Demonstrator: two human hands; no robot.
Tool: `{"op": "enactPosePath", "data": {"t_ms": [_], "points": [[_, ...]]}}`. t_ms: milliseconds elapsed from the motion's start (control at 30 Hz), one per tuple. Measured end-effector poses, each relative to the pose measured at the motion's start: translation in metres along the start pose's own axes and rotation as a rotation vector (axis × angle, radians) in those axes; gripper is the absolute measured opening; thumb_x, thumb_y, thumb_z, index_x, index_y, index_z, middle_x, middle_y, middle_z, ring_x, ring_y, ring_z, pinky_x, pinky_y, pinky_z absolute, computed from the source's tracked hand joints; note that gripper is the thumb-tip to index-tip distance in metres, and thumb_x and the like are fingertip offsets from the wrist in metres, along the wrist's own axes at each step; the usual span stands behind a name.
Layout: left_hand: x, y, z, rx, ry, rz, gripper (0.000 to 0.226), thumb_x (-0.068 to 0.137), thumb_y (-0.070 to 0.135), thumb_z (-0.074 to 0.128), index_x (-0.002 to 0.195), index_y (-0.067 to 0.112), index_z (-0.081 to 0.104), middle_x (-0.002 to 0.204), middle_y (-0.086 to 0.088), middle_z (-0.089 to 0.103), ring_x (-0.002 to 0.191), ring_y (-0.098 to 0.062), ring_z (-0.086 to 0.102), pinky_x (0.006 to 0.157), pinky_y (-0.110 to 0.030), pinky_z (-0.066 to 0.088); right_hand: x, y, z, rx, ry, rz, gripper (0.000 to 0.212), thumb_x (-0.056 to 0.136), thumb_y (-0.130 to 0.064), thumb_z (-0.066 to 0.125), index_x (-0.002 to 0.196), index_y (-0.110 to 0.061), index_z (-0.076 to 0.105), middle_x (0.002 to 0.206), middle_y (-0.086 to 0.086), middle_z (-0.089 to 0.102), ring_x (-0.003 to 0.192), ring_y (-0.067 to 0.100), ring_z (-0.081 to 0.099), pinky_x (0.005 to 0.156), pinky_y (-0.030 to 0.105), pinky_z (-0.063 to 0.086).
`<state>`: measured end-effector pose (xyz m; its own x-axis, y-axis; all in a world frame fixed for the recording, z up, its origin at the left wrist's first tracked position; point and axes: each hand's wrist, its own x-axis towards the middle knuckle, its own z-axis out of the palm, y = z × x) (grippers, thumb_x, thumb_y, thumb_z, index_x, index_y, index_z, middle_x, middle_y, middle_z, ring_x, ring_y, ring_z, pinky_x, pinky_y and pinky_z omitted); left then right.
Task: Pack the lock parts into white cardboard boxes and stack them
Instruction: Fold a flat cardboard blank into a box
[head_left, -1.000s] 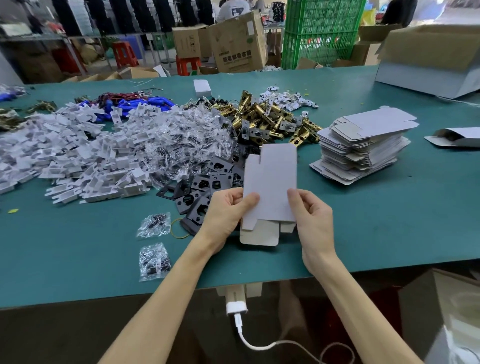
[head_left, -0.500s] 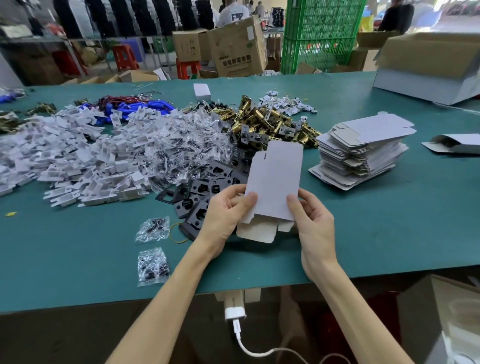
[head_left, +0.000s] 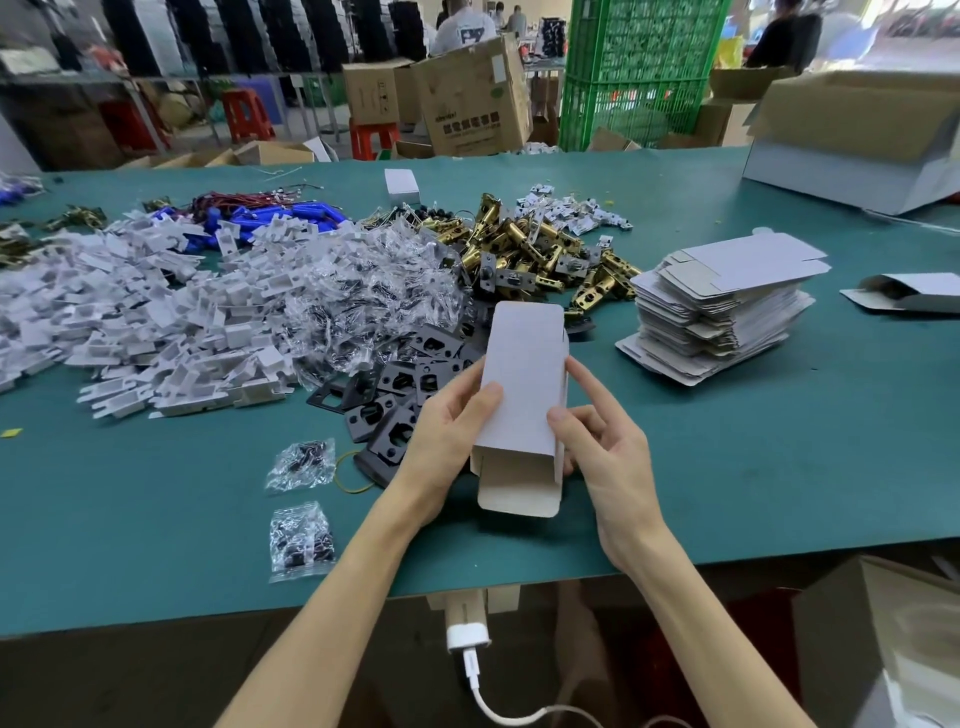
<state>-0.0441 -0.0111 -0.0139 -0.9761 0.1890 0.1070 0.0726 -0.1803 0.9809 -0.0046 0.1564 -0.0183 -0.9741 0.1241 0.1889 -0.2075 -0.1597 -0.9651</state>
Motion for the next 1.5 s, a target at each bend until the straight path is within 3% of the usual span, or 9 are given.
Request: {"op": "enactPosePath", "data": {"t_ms": [233, 500, 733, 967, 1067, 1133, 1233, 1367, 1500], "points": [[-0.0003, 0.0034, -0.0008, -0.062, 0.003, 0.016, 0.053, 0.088, 0.035, 0.071, 0.139, 0.031, 0.060, 0.109, 0.002, 0.077, 0.100, -0.019, 0.072, 0.082, -0.030, 0.058, 0.0017, 0.0002, 0.0022, -0.079, -0.071, 0.032, 0.071, 0.089, -0.030, 0.066, 0.154, -0.036, 0.039, 0.078, 0.004, 0.063, 0.070, 0.014, 0.062, 0.064, 0.032, 0.056], [0.0009, 0.0029, -0.0005, -0.054, -0.063, 0.007, 0.056, 0.082, 0.043, 0.075, 0.137, 0.041, 0.061, 0.111, -0.008, 0.074, 0.100, -0.025, 0.073, 0.086, -0.037, 0.061, -0.0006, -0.0022, 0.0026, 0.004, -0.016, 0.035, 0.048, 0.094, -0.032, 0.065, 0.138, -0.037, 0.049, 0.083, 0.016, 0.069, 0.072, 0.016, 0.068, 0.055, 0.028, 0.055], [-0.0005, 0.0019, -0.0012, 0.016, -0.025, -0.024, 0.044, 0.088, 0.031, 0.070, 0.131, 0.024, 0.062, 0.119, -0.015, 0.071, 0.101, -0.024, 0.072, 0.090, -0.045, 0.059, -0.0009, -0.0009, -0.0006, -0.020, -0.022, 0.073, 0.049, 0.089, -0.032, 0.063, 0.137, -0.039, 0.053, 0.092, 0.029, 0.062, 0.077, 0.018, 0.066, 0.060, 0.028, 0.054], [-0.0004, 0.0002, -0.0009, 0.022, 0.026, -0.057, 0.024, 0.092, 0.034, 0.069, 0.112, 0.022, 0.071, 0.104, -0.006, 0.077, 0.086, -0.019, 0.072, 0.070, -0.030, 0.061, 0.0008, -0.0004, 0.0002, -0.032, 0.037, 0.077, 0.012, 0.100, -0.025, 0.065, 0.107, -0.017, 0.068, 0.096, 0.013, 0.071, 0.067, 0.022, 0.065, 0.054, 0.030, 0.053], [0.0012, -0.0019, -0.0043, 0.059, 0.048, -0.053, 0.009, 0.098, 0.028, 0.069, 0.094, 0.022, 0.074, 0.089, -0.002, 0.074, 0.076, -0.016, 0.067, 0.060, -0.023, 0.054, 0.0008, 0.0021, -0.0015, -0.061, 0.055, 0.085, 0.019, 0.101, -0.024, 0.064, 0.091, -0.009, 0.067, 0.086, 0.009, 0.069, 0.060, 0.023, 0.059, 0.053, 0.030, 0.050], [0.0021, -0.0032, -0.0047, 0.069, 0.055, -0.036, 0.010, 0.098, 0.025, 0.070, 0.107, 0.023, 0.073, 0.085, 0.001, 0.070, 0.075, -0.015, 0.066, 0.059, -0.021, 0.052, 0.0005, 0.0032, -0.0020, -0.068, 0.064, 0.079, 0.020, 0.099, -0.022, 0.065, 0.087, -0.007, 0.067, 0.081, 0.011, 0.068, 0.061, 0.026, 0.057, 0.056, 0.034, 0.050], [0.0020, -0.0032, -0.0038, 0.106, 0.023, 0.014, 0.045, 0.090, 0.027, 0.068, 0.135, 0.033, 0.062, 0.078, 0.007, 0.062, 0.076, -0.013, 0.063, 0.067, -0.024, 0.053, 0.0011, 0.0035, -0.0026, -0.053, 0.101, 0.066, 0.007, 0.097, -0.021, 0.069, 0.100, -0.015, 0.070, 0.087, 0.012, 0.071, 0.073, 0.027, 0.066, 0.066, 0.043, 0.055], [-0.0011, -0.0024, -0.0003, 0.118, -0.018, -0.027, 0.039, 0.089, 0.031, 0.065, 0.125, 0.016, 0.072, 0.111, -0.015, 0.073, 0.089, -0.016, 0.066, 0.072, -0.026, 0.054, 0.0002, 0.0032, -0.0033, -0.039, 0.119, 0.065, 0.022, 0.096, -0.023, 0.070, 0.118, -0.026, 0.067, 0.084, 0.004, 0.070, 0.074, 0.014, 0.069, 0.063, 0.029, 0.057], [-0.0030, -0.0012, 0.0031, 0.176, -0.008, -0.039, 0.041, 0.087, 0.037, 0.069, 0.118, 0.011, 0.072, 0.110, -0.016, 0.075, 0.088, -0.012, 0.068, 0.072, -0.025, 0.054, -0.0017, 0.0020, -0.0038, -0.034, 0.148, 0.059, 0.015, 0.096, -0.029, 0.070, 0.109, -0.022, 0.075, 0.099, -0.002, 0.076, 0.081, 0.010, 0.069, 0.067, 0.029, 0.055]]}}
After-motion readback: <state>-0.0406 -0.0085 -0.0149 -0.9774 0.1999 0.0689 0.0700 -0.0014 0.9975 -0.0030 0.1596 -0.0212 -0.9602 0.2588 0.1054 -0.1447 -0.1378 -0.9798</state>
